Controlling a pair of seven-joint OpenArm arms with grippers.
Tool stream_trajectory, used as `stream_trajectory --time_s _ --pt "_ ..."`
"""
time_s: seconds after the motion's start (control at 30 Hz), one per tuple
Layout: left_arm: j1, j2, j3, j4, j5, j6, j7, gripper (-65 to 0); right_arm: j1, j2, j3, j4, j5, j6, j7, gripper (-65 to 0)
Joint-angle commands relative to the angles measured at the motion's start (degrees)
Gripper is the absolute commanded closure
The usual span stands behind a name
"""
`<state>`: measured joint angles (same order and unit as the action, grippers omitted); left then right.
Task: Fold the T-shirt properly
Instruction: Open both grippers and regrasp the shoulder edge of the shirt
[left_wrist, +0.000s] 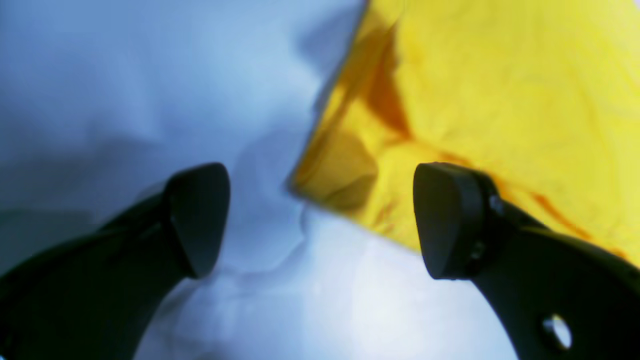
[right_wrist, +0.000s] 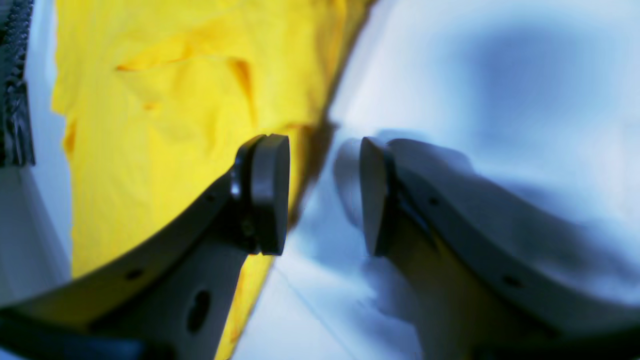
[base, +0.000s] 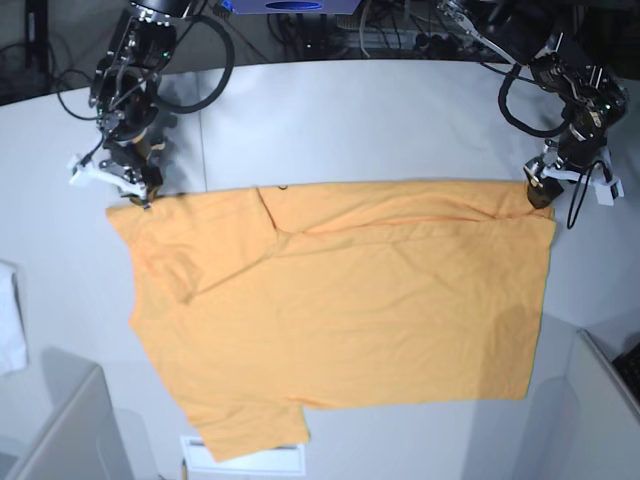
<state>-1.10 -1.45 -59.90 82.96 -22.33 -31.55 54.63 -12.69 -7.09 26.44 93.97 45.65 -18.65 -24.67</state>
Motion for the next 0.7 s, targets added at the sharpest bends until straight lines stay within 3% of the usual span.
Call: stream_trajectory --time_s 0.0,0.13,0.4,0.53,0.67 --pt "-0.35 -0.44 0.07 -0.28 0.39 -0.05 1.24 -55.5 1.04 0.28 0.42 0.66 0.20 0.94 1.32 -21.5" --pt "-1.84 -0.44 0.07 -2.83 0.66 -0.05 -1.31 -55.3 4.12 0.28 0.60 -2.33 0.11 4.55 1.41 -21.5" --pt "-1.84 -0.52 0.16 -5.82 0.39 -0.05 -2.90 -55.3 9.22 1.07 6.14 -9.80 0.02 4.46 1.50 -22.4" --pt "-2.28 -0.44 0.16 -6.08 0.74 -0.05 -2.98 -55.3 10.09 1.25 8.25 -10.50 -0.07 4.46 1.24 -30.8" --pt "-2.19 -0.44 0.16 -6.17 0.66 0.03 -2.98 -55.3 9.74 2.04 8.25 -10.59 -0.15 4.46 1.32 -32.3"
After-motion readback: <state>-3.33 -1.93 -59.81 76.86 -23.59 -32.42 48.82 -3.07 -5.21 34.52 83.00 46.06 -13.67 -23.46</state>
